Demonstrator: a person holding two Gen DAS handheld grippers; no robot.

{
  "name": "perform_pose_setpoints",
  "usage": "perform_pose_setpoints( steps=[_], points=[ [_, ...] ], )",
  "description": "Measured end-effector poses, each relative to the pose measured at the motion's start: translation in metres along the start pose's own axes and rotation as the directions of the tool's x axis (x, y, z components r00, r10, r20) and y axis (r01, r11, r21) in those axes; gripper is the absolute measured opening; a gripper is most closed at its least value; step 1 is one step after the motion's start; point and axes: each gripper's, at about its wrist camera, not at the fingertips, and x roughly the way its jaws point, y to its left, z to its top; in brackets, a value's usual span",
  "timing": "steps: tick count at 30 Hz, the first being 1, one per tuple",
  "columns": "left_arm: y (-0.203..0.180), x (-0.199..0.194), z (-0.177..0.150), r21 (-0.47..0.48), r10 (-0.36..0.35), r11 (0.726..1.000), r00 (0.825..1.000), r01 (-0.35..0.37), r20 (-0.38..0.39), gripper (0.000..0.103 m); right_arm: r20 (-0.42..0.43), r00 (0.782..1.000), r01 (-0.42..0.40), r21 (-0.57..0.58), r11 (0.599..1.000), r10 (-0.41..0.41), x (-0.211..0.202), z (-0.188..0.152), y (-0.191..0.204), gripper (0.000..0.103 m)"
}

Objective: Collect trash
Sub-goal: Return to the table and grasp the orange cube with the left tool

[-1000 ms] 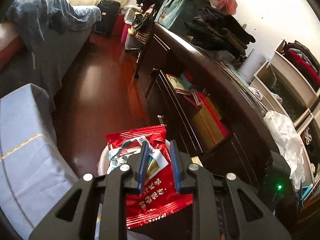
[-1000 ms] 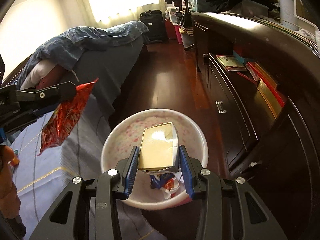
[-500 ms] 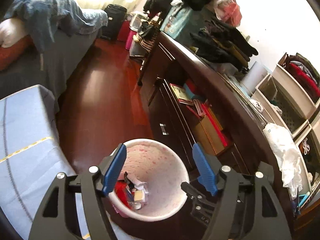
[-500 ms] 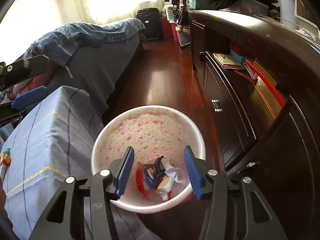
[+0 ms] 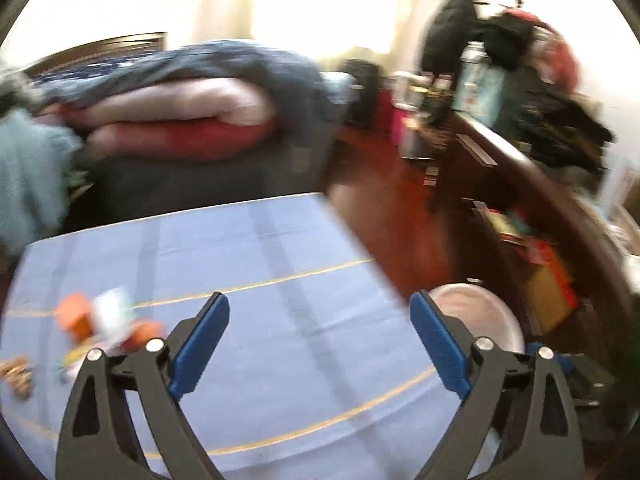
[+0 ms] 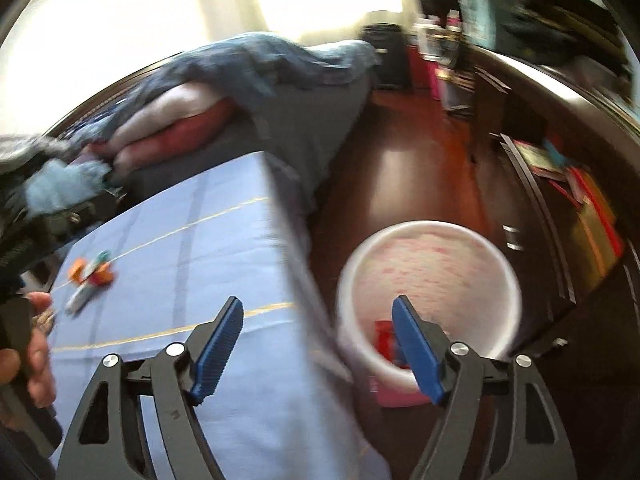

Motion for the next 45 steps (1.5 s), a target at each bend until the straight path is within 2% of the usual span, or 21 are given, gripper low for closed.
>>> perform_pose_setpoints(
  steps=[2, 5, 8, 9, 12, 15, 19, 20, 21, 22, 23, 24, 26, 29, 33, 38, 45],
  points=[
    [0.025, -0.006, -0.003, -0.032, 0.067, 0.997, 0.998, -0.067, -0.001, 0.094, -0.004, 0.999, -0.037, -0.039, 0.999, 0.037, 0.0, -0.001, 0.024, 0.079],
    [0.066, -0.011, -0.006, -0.097, 0.178, 0.979, 0.984, -0.179, -0.018, 0.095, -0.022, 0.996, -0.087, -0.099, 0.991, 0.086, 0.004, -0.004, 0.058, 0.079],
    [0.11, -0.009, -0.006, -0.176, 0.272, 0.946, 0.962, -0.272, -0.029, 0.095, -0.042, 0.992, -0.124, -0.133, 0.983, 0.119, 0.008, -0.007, 0.082, 0.079],
    [0.128, -0.004, -0.005, -0.206, 0.322, 0.923, 0.945, -0.325, -0.049, 0.095, -0.047, 0.991, -0.132, -0.141, 0.981, 0.126, 0.009, -0.008, 0.088, 0.079],
    [0.165, 0.01, -0.006, -0.267, 0.374, 0.882, 0.922, -0.388, -0.102, 0.095, -0.057, 0.988, -0.153, -0.174, 0.973, 0.145, 0.011, -0.01, 0.108, 0.079],
    [0.195, 0.029, -0.005, -0.325, 0.365, 0.859, 0.918, -0.396, -0.152, 0.095, -0.066, 0.985, -0.167, -0.208, 0.964, 0.157, 0.013, -0.011, 0.127, 0.079],
    [0.213, 0.054, -0.01, -0.329, 0.375, 0.844, 0.904, -0.424, -0.204, 0.094, -0.072, 0.983, -0.182, -0.252, 0.951, 0.169, 0.016, -0.01, 0.15, 0.079],
    [0.216, 0.06, -0.011, -0.323, 0.369, 0.845, 0.902, -0.426, -0.224, 0.09, -0.071, 0.983, -0.185, -0.263, 0.947, 0.172, 0.017, -0.01, 0.156, 0.079],
    [0.219, 0.063, -0.012, -0.324, 0.352, 0.851, 0.907, -0.412, -0.23, 0.077, -0.071, 0.982, -0.186, -0.271, 0.944, 0.174, 0.018, -0.009, 0.16, 0.079],
    [0.216, 0.063, -0.015, -0.33, 0.333, 0.858, 0.915, -0.394, -0.228, 0.071, -0.069, 0.982, -0.189, -0.282, 0.941, 0.176, 0.019, -0.008, 0.166, 0.079],
    [0.218, 0.063, -0.016, -0.338, 0.307, 0.867, 0.926, -0.368, -0.22, 0.061, -0.069, 0.982, -0.19, -0.291, 0.937, 0.178, 0.021, -0.007, 0.172, 0.079],
    [0.218, 0.062, -0.016, -0.337, 0.301, 0.871, 0.93, -0.359, -0.213, 0.046, -0.071, 0.981, -0.191, -0.297, 0.936, 0.178, 0.023, -0.006, 0.178, 0.079],
    [0.219, 0.059, -0.014, -0.325, 0.305, 0.876, 0.931, -0.357, -0.201, 0.046, -0.077, 0.978, -0.206, -0.31, 0.928, 0.192, 0.028, -0.005, 0.191, 0.079],
    [0.225, 0.049, -0.014, -0.337, 0.285, 0.882, 0.943, -0.329, -0.174, 0.046, -0.097, 0.974, -0.226, -0.329, 0.917, 0.206, 0.037, -0.005, 0.209, 0.079],
    [0.235, 0.025, -0.012, -0.352, 0.29, 0.88, 0.948, -0.318, -0.13, 0.046, -0.116, 0.97, -0.243, -0.356, 0.903, 0.215, 0.051, -0.005, 0.236, 0.079],
    [0.251, -0.003, -0.009, -0.365, 0.318, 0.872, 0.944, -0.326, -0.084, 0.046, -0.137, 0.964, -0.262, -0.381, 0.887, 0.226, 0.075, -0.002, 0.266, 0.079],
    [0.276, -0.037, -0.012, -0.381, 0.349, 0.861, 0.936, -0.337, -0.039, 0.046, -0.145, 0.972, -0.229, -0.412, 0.882, 0.184, 0.115, 0.009, 0.301, 0.079]
  ],
)
